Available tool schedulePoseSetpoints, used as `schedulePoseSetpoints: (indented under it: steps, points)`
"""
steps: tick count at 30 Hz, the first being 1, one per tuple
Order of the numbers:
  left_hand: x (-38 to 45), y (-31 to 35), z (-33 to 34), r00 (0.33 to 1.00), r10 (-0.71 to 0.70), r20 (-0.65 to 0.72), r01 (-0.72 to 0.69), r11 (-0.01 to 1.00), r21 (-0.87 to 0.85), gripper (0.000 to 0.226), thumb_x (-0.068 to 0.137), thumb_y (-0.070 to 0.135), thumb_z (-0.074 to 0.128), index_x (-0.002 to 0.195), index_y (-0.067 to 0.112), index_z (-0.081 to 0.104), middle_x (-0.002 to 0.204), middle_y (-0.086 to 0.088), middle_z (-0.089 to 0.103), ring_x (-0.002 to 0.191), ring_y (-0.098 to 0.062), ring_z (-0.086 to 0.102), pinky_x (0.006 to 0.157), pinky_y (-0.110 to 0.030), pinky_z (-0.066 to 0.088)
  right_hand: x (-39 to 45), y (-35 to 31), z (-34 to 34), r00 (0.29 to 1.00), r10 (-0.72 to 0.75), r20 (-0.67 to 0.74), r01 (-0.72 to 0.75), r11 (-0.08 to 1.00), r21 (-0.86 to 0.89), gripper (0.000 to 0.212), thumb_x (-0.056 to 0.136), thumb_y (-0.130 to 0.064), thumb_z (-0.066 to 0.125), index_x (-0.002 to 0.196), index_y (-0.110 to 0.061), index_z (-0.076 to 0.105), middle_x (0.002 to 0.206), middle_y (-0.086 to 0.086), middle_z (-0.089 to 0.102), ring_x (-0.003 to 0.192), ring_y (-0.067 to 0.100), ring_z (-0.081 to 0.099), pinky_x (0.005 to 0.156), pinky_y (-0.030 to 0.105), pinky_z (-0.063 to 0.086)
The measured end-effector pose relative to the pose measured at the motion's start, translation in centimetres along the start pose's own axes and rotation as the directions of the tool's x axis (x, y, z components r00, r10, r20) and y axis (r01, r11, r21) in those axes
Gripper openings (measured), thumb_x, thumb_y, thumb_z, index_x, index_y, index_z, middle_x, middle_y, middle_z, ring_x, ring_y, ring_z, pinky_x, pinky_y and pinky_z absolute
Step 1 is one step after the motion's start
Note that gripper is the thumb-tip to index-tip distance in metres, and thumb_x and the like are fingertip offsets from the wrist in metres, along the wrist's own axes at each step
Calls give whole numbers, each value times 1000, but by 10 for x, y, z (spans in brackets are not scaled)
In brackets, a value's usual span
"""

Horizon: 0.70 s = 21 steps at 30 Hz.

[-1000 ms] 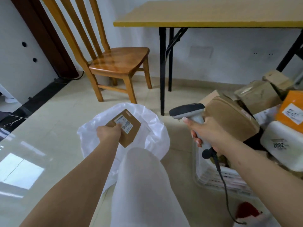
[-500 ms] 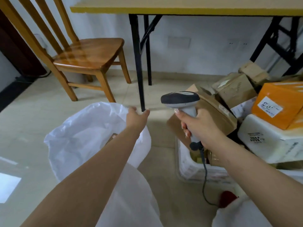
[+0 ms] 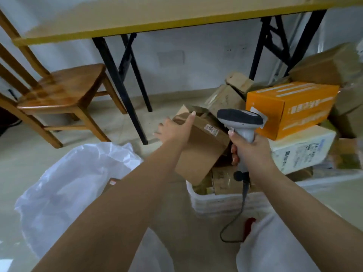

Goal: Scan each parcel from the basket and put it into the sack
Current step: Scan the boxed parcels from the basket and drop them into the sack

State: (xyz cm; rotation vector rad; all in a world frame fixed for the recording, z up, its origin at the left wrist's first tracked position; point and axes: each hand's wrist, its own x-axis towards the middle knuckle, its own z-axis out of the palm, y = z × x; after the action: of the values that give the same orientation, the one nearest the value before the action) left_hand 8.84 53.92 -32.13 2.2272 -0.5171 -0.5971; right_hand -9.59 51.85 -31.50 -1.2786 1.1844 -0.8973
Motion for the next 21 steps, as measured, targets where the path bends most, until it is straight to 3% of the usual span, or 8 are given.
schedulePoseSetpoints:
  steps: [2,5,8,10,14,18,21]
  points:
    - [3,2,6,1000,29,7,-29,1000,-2,91,78,76,52,145,17,38,149,-18,38,140,-42,29,116,-55,24,1,7,-11,1000,1,-2,-1,999,33,26,92,-24,66,77,-7,55,59,8,53,41,18,47,45,29,41]
    - [2,-5,5,999,23,22,-20,988,-154,76,66,70,53,123,19,50,127,-11,55,119,-36,52,105,-51,41,2,16,-22,999,32,-14,-32,998,52,24,93,-22,65,77,-7,55,59,8,54,40,16,47,44,28,41]
    - [-12,-18,-3,999,43,10,-39,969,-243,43,80,55,59,108,23,48,115,-6,59,107,-28,57,97,-46,48,2,20,-26,997,75,-8,-74,995,73,24,92,-23,66,77,-8,56,57,5,54,39,14,47,44,27,41]
    - [-14,-32,-8,997,71,27,-60,956,-288,33,88,45,60,106,20,49,108,-4,61,101,-23,58,88,-39,50,2,20,-25,996,84,-4,-83,994,65,25,91,-25,67,75,-10,56,54,2,55,38,13,47,45,27,41]
    - [-23,-53,-25,995,86,50,-62,928,-367,35,92,38,61,119,18,54,108,-3,61,95,-16,58,71,-29,45,-5,14,-20,997,71,10,-71,997,5,25,89,-30,69,75,-12,60,56,1,60,41,13,50,50,29,46]
    - [-37,-71,-41,993,14,116,39,897,-441,31,93,33,61,121,24,52,110,1,55,97,-18,52,86,-41,46,-17,8,-11,998,66,-8,-66,995,-74,22,91,-34,67,91,-12,65,73,2,68,44,12,53,44,22,44]
    - [-50,-84,-53,987,-9,157,78,897,-434,35,94,31,59,127,24,49,116,1,51,102,-20,49,93,-48,43,-31,9,-3,986,159,58,-154,985,-72,26,90,-41,66,89,-15,65,71,4,64,45,12,55,44,21,45]
